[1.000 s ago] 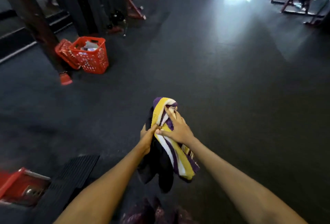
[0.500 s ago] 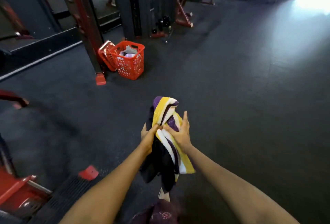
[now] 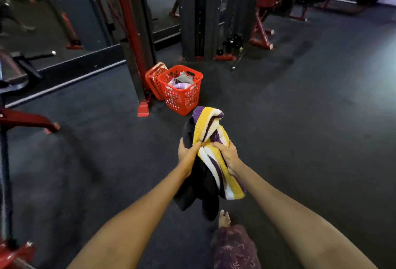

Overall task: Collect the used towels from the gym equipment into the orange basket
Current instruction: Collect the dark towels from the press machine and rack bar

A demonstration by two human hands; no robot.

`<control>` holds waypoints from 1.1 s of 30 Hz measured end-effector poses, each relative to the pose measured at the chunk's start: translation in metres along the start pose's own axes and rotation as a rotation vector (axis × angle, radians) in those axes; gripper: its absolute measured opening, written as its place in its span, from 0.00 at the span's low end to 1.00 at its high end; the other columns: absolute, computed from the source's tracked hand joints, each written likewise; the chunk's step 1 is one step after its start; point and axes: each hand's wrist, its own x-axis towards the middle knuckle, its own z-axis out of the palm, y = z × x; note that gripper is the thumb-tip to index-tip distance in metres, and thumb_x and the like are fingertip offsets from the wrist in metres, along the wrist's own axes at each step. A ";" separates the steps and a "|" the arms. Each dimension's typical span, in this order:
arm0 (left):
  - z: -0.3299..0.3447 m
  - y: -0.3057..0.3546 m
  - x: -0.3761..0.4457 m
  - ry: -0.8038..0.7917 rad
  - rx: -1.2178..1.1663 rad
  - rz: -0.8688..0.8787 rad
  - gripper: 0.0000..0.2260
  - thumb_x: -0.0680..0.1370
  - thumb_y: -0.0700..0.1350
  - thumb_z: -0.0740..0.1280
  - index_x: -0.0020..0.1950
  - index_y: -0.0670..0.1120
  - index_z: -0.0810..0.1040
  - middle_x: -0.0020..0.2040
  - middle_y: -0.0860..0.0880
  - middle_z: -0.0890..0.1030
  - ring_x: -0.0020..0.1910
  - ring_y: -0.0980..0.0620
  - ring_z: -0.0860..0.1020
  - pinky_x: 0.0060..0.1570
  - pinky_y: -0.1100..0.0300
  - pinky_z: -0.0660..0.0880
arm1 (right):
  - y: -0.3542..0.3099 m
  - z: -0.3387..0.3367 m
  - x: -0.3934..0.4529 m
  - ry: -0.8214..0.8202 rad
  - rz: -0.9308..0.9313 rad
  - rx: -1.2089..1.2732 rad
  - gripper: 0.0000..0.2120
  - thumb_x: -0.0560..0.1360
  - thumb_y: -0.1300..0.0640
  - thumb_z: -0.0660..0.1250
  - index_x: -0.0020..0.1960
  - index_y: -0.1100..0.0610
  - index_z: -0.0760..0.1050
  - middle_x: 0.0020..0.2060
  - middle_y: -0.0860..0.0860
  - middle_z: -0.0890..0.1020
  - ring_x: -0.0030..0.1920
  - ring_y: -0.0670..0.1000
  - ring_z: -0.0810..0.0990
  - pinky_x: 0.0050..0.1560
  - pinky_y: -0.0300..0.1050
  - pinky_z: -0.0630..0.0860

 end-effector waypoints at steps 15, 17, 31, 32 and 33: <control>0.117 0.091 0.256 0.224 0.323 0.005 0.32 0.63 0.60 0.67 0.65 0.53 0.66 0.58 0.45 0.79 0.58 0.43 0.77 0.57 0.51 0.73 | -0.160 0.017 0.283 -0.175 0.101 -0.052 0.23 0.69 0.57 0.70 0.63 0.58 0.75 0.54 0.59 0.82 0.50 0.56 0.82 0.49 0.49 0.80; 0.124 0.095 0.289 0.244 0.318 0.004 0.33 0.63 0.60 0.67 0.66 0.53 0.66 0.58 0.46 0.80 0.58 0.43 0.77 0.58 0.50 0.74 | -0.170 0.023 0.316 -0.187 0.099 -0.065 0.23 0.69 0.57 0.70 0.63 0.57 0.75 0.54 0.59 0.82 0.52 0.57 0.82 0.53 0.50 0.79; 0.153 0.164 0.607 0.318 0.347 -0.064 0.33 0.62 0.61 0.64 0.66 0.53 0.67 0.62 0.45 0.78 0.66 0.42 0.70 0.72 0.42 0.54 | -0.287 0.118 0.597 -0.204 0.130 -0.064 0.21 0.71 0.60 0.70 0.63 0.57 0.74 0.53 0.59 0.82 0.51 0.57 0.82 0.56 0.51 0.78; 0.154 0.170 0.621 0.321 0.350 -0.063 0.33 0.62 0.61 0.64 0.66 0.53 0.67 0.62 0.45 0.78 0.66 0.41 0.70 0.72 0.42 0.55 | -0.292 0.124 0.611 -0.209 0.129 -0.074 0.21 0.70 0.60 0.70 0.63 0.57 0.74 0.53 0.59 0.82 0.52 0.57 0.82 0.57 0.52 0.78; 0.156 0.176 0.636 0.328 0.348 -0.073 0.33 0.62 0.61 0.64 0.66 0.53 0.67 0.62 0.45 0.78 0.66 0.41 0.70 0.72 0.42 0.56 | -0.299 0.130 0.626 -0.215 0.133 -0.075 0.22 0.69 0.60 0.71 0.63 0.57 0.74 0.53 0.58 0.82 0.52 0.56 0.82 0.58 0.53 0.78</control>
